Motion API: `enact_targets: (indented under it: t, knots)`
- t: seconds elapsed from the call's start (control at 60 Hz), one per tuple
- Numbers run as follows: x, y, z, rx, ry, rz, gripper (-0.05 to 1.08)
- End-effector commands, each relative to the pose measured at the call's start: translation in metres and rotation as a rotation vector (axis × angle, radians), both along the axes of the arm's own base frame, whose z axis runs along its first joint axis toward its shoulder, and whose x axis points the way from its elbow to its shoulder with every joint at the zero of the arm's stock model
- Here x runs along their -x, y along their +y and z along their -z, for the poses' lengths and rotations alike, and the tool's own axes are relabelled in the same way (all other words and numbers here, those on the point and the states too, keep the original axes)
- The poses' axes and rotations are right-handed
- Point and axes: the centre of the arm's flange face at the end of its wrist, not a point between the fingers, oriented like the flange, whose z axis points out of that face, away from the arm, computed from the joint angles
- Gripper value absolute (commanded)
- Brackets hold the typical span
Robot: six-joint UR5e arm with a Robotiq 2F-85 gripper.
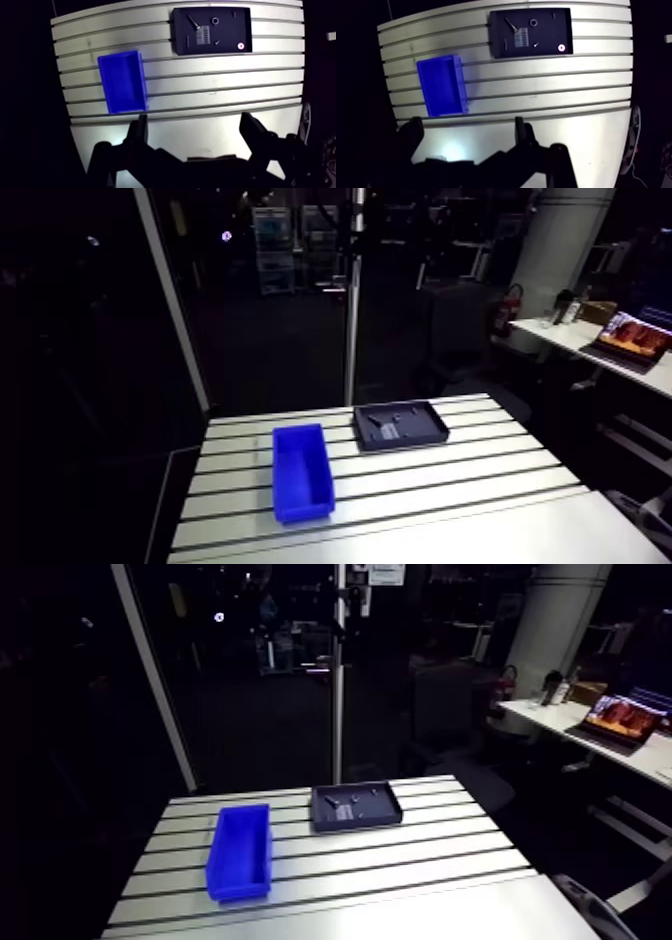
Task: Pick up the M10 bolt from the tray and put it into the blue bin.
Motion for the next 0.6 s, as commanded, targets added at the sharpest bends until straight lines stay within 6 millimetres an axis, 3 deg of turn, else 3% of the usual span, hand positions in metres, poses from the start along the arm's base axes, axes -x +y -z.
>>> enact_targets:
  t: [0.017, 0.6]
  knots:
    - [0.0312, -0.0205, 0.0132, 0.024, -0.019, 0.022, 0.01]
    - [0.0312, -0.0199, 0.0131, 0.018, -0.019, 0.022, 0.01]
